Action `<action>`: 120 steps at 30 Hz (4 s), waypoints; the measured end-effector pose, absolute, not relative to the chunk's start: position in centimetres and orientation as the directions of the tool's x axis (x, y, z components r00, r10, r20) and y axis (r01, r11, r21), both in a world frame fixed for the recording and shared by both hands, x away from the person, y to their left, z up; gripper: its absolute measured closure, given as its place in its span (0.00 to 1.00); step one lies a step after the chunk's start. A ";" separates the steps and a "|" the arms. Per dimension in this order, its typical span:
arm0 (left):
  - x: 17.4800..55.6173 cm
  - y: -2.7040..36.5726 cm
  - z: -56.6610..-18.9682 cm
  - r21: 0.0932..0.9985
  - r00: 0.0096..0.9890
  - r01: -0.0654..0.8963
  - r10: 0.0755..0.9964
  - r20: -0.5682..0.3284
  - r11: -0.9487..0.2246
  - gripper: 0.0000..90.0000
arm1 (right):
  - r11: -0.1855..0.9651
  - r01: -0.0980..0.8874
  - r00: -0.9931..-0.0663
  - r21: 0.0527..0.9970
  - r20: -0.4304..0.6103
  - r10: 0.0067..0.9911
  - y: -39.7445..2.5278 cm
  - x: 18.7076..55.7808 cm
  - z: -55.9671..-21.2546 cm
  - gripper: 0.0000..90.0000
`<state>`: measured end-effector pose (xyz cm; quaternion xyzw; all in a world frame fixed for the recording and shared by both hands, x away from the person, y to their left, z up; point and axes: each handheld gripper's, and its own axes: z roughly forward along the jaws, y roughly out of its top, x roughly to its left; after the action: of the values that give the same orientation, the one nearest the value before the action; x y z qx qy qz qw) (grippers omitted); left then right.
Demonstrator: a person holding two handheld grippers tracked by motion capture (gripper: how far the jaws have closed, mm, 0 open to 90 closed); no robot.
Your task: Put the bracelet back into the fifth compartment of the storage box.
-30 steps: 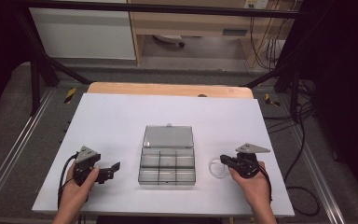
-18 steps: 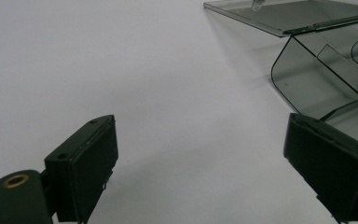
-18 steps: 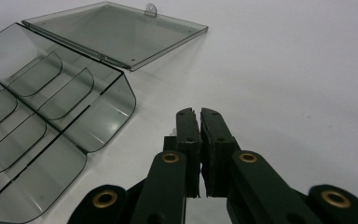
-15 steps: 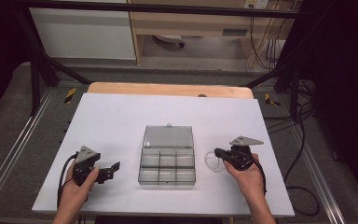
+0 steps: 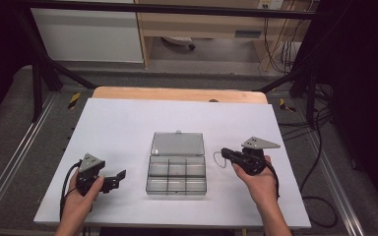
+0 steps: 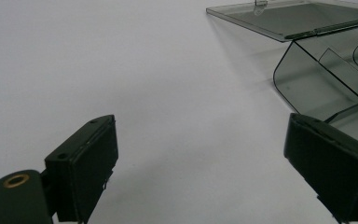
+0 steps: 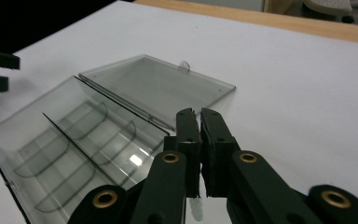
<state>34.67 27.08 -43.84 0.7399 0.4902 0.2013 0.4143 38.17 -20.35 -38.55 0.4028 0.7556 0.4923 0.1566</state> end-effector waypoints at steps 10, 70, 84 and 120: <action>34.7 27.1 -43.9 0.812 0.437 0.556 0.893 -0.105 -0.177 0.11 | 0.192 0.397 -0.694 0.897 0.156 0.703 -16.8 38.3 -36.6 0.97; 34.8 27.2 -43.7 0.815 0.438 0.554 0.892 -0.108 -0.173 0.11 | 0.338 0.396 -0.817 0.854 0.160 0.554 -8.7 34.9 -39.3 0.97; 34.8 27.4 -43.7 0.816 0.436 0.553 0.893 -0.109 -0.170 0.11 | 0.385 0.412 -0.823 0.826 0.156 0.546 -7.7 34.7 -40.5 0.97; 34.8 27.5 -43.5 0.819 0.435 0.549 0.894 -0.110 -0.166 0.11 | 0.468 0.442 -0.799 0.765 0.099 0.593 -7.7 35.1 -42.1 0.96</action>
<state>34.82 27.51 -43.55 0.7355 0.4903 0.2051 0.4201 35.08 -7.71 -42.05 0.3037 0.8520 0.4168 0.0904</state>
